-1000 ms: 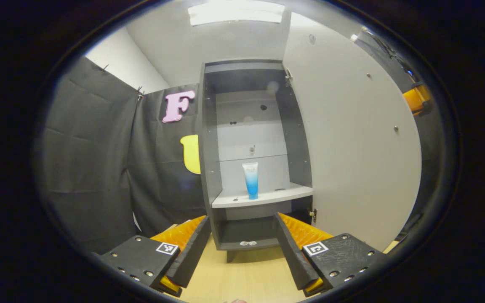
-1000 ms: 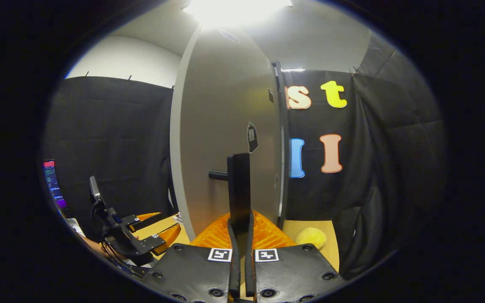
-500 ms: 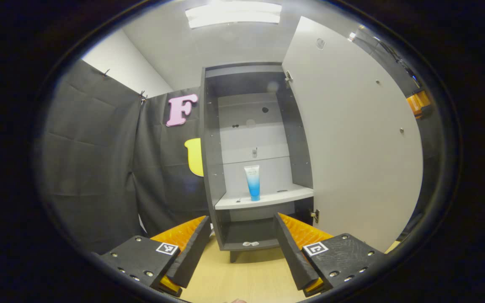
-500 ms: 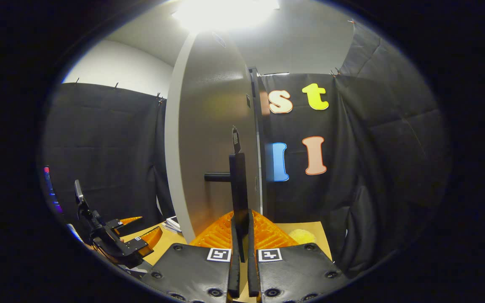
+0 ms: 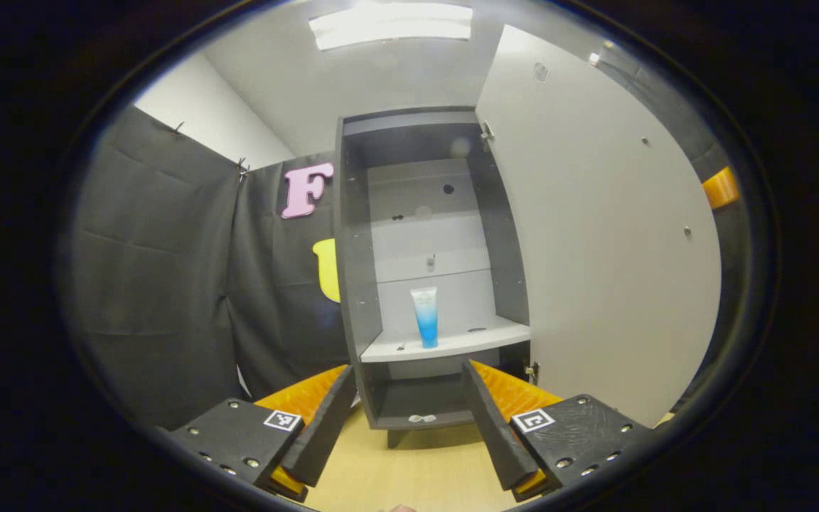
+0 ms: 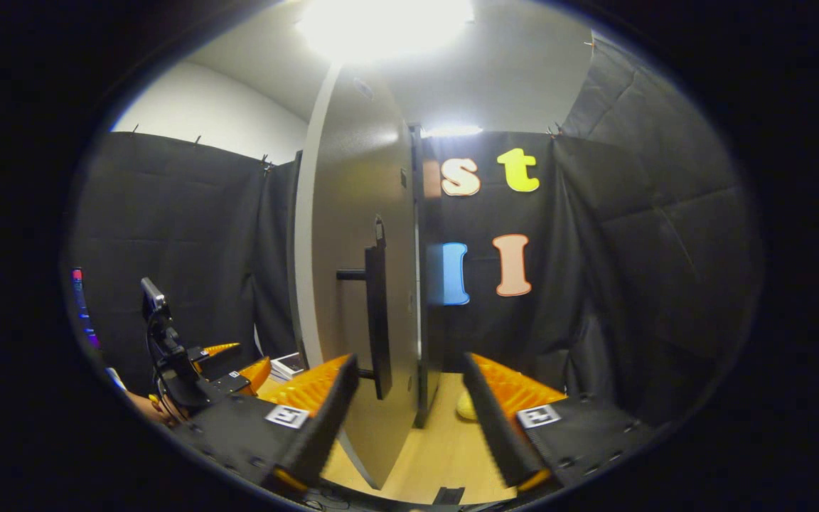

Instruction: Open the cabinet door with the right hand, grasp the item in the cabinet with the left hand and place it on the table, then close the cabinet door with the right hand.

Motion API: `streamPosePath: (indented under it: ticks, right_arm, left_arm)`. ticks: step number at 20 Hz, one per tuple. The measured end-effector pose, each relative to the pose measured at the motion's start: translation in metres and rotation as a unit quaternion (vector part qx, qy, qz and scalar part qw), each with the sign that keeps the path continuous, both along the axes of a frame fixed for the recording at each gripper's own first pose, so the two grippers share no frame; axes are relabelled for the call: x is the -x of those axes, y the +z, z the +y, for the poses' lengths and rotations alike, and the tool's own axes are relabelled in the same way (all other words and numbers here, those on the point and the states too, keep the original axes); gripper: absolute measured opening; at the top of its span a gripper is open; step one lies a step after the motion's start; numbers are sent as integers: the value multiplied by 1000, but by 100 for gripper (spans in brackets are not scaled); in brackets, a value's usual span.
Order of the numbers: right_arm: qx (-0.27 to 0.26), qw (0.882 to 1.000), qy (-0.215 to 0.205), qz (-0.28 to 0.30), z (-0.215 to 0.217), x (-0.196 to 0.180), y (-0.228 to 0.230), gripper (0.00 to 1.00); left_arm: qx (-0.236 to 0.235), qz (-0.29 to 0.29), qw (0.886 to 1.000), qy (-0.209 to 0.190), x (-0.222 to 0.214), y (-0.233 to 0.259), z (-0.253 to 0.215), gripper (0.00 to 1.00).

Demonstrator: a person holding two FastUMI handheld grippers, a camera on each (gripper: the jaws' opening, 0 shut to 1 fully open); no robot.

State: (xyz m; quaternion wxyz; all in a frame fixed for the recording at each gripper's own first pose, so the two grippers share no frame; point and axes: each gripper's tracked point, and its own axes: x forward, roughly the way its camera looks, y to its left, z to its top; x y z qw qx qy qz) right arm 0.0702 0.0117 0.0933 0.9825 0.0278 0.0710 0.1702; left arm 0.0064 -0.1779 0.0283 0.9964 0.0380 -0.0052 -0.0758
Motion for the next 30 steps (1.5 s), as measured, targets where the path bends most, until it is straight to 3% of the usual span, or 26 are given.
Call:
streamPosePath:
  ticks: [1, 6, 10, 15, 22, 26, 30]
  right_arm:
    - [2, 1000, -19, -1, -12, -4, -3, 95]
    - [20, 994, -111, -7, -59, -16, -18, 95]
    - [26, 987, -155, 14, -79, -20, -39, 92]
    - [20, 975, -220, 34, -97, -30, -51, 95]
    - [10, 961, -274, 43, -96, -41, -56, 96]
    - [7, 952, -300, 51, -97, -47, -61, 93]
    - [13, 945, -319, 63, -95, -52, -68, 96]
  left_arm:
    - [-1, -3, 1000, -4, -6, 7, -3, 89]
    - [3, -7, 1000, -30, -46, 31, -23, 92]
    - [21, -6, 999, -40, -95, 48, -31, 92]
    - [21, -12, 998, -49, -164, 56, -34, 89]
    - [40, 24, 996, -77, -249, 23, -50, 92]
    - [43, 46, 994, -88, -278, 2, -60, 90]
    - [48, 68, 993, -87, -305, -18, -64, 92]
